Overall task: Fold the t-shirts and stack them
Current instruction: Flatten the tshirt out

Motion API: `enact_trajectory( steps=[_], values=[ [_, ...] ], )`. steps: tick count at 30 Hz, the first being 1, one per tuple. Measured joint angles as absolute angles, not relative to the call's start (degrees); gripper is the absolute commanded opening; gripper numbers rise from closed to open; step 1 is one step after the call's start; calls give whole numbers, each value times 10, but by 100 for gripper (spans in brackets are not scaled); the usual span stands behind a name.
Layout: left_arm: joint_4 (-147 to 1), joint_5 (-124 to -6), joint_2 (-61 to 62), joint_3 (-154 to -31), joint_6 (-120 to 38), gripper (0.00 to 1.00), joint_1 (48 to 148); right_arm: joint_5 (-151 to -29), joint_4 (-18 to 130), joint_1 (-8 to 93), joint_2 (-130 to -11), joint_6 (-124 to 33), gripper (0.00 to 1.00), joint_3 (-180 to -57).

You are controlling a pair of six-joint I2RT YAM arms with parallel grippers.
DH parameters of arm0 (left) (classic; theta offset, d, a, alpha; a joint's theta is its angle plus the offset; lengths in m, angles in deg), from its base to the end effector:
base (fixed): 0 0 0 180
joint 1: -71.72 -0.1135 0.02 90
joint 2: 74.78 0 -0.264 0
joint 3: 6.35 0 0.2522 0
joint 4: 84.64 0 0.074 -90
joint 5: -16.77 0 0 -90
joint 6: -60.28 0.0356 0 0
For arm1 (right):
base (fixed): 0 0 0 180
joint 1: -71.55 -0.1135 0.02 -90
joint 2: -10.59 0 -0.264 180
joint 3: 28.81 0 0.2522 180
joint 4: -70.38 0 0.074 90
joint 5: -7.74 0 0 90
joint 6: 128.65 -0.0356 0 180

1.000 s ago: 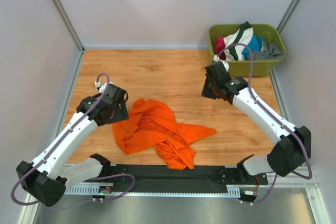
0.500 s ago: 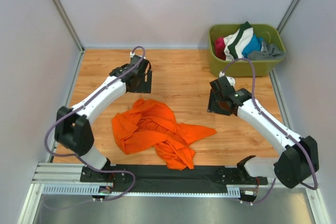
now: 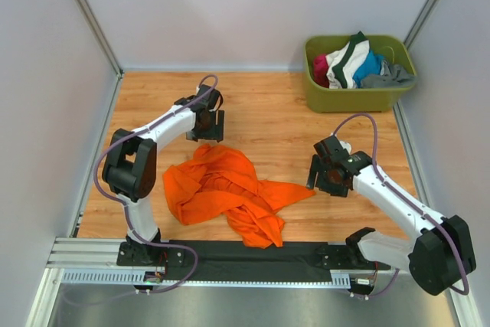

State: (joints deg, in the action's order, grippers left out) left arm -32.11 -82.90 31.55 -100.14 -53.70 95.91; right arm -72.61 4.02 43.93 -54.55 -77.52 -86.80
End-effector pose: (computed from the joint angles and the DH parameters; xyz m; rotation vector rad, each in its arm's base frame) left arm 0.3549 -0.1529 0.2132 -0.0451 2.6770 -0.0348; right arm 0.1713 0.0829 0.2170 0.3096 2.7926 0.0248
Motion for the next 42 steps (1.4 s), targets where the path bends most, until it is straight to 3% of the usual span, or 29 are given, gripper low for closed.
enact_trajectory(
  steps=[7,16,18,19,25,27,37,42],
  values=[
    [-351,-813,339,-980,-549,76,950,-748,62,439,-546,-765,70,-864],
    [-374,-806,352,-954,-563,54,950,-756,67,439,-546,-763,67,-865],
    [-378,-806,352,-952,-567,26,950,-761,68,439,-546,-763,66,-865],
    [-380,-807,352,-950,-566,0,950,-766,69,439,-546,-762,66,-865],
    [-385,-809,351,-944,-575,0,948,-783,81,423,-556,-745,61,-869],
    [-383,-810,340,-941,-579,0,944,-786,94,400,-559,-724,64,-875],
    [-360,-843,130,-921,-626,0,879,-791,253,260,-538,-571,63,-878],
    [-359,-849,98,-857,-660,0,883,-750,282,170,-622,-547,58,-892]
  ],
)
